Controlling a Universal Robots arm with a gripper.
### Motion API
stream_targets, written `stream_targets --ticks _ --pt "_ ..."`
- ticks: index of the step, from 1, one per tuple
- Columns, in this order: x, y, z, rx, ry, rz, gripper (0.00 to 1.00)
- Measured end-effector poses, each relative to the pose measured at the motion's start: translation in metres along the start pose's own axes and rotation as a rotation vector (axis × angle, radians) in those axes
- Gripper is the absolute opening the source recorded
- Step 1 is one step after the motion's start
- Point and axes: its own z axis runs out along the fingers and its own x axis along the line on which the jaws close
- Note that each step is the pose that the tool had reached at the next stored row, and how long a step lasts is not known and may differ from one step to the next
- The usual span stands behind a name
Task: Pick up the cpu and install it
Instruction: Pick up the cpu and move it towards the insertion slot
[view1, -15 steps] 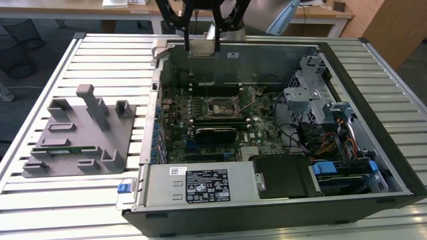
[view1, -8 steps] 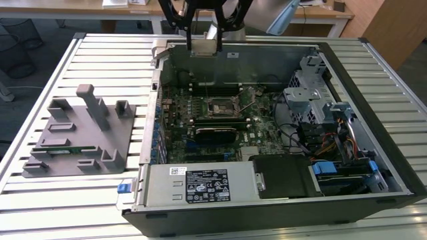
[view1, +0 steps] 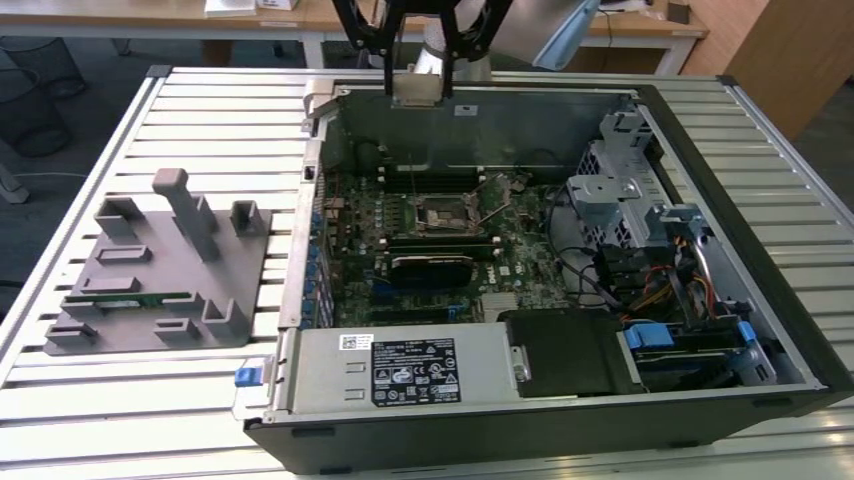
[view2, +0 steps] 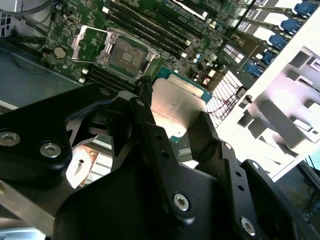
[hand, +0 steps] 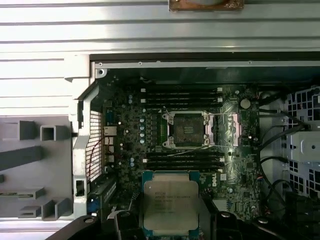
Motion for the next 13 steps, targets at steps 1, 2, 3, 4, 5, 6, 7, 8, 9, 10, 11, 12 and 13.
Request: stream_targets --ticks 1,2,3,4,5,6,7,8,9,10,11,12,13 --pt "-0.002 0.0015 0.0004 -0.0001 0.0 0.0 0.53" --pt "-0.0041 0.0028 0.0007 0.0 0.0 0.0 0.53" --pt "-0.0065 0.0039 0.001 0.0 0.0001 0.0 0.53" --pt "-0.0084 0.0049 0.0013 0.0 0.0001 0.0 0.53" --pt "-0.0103 0.006 0.0016 0.0 0.0002 0.0 0.53" --pt "-0.0121 0.0071 0.0018 0.0001 0.0004 0.0 0.53" --pt "-0.0137 0.0082 0.002 0.0001 0.0004 0.0 0.53" --pt "-0.0154 0.0095 0.0023 -0.0001 0.0004 0.0 0.53" --pt "-0.0168 0.0107 0.0024 -0.0001 0.0004 0.0 0.53" --pt "-0.0186 0.0115 0.0025 0.0 0.0004 0.0 0.53" --pt "-0.0206 0.0123 0.0026 -0.0001 0.0004 0.0 0.53" --pt "-0.0226 0.0132 0.0027 0.0 0.0004 0.0 0.53" --pt "-0.0247 0.0141 0.0028 0.0 0.0004 0.0 0.53"
